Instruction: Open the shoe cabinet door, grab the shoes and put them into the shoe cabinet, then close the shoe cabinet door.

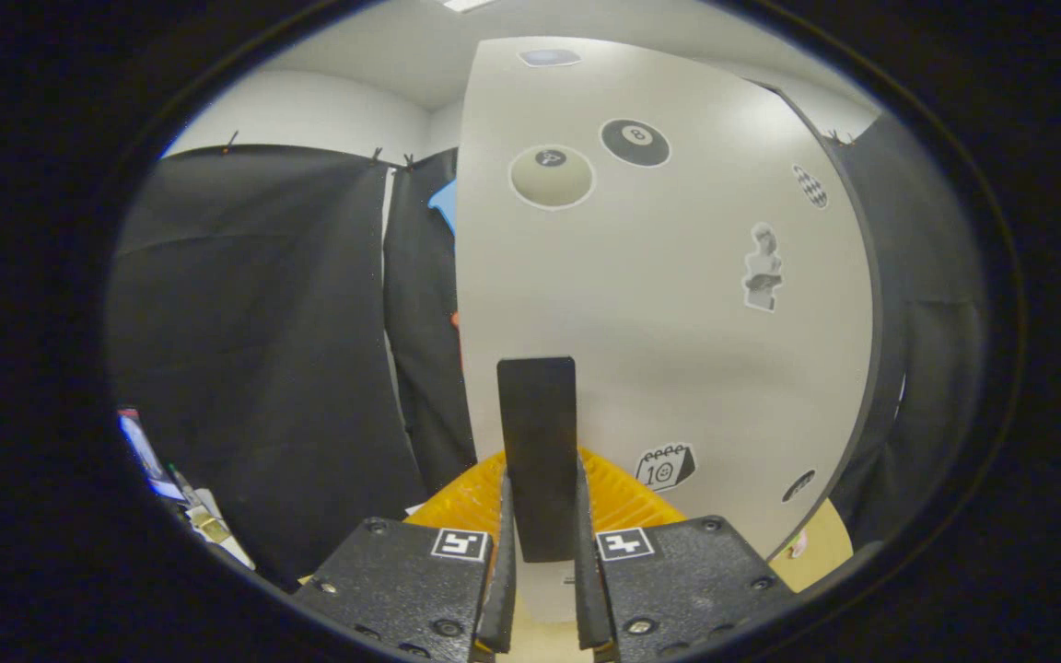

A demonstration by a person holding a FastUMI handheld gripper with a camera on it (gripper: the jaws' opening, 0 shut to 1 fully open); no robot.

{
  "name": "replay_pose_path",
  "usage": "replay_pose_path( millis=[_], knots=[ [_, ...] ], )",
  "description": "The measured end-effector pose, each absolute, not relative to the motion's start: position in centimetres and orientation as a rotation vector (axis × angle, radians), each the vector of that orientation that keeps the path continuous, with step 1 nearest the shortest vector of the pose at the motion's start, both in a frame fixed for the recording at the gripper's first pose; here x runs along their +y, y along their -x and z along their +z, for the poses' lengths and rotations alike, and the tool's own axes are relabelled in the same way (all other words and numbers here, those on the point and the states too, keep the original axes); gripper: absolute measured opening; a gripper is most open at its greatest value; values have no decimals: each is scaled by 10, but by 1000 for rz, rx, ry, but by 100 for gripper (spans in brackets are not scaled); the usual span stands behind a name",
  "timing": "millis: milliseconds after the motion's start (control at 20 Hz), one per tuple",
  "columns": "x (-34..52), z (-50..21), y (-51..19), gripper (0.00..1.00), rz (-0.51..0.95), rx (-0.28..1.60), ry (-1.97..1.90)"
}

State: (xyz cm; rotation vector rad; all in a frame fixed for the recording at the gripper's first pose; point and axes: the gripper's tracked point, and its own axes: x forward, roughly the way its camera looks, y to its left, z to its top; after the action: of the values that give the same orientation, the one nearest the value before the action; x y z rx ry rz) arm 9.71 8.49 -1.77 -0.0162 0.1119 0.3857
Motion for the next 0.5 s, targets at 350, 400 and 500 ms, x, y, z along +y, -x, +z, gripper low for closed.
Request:
replay_pose_path(
  millis=[350,400,500],
  knots=[
    [41,-14,-41,30,465,93,26],
    [36,-14,-35,30,465,88,18],
    [22,-12,-22,30,462,78,32]
  ],
)
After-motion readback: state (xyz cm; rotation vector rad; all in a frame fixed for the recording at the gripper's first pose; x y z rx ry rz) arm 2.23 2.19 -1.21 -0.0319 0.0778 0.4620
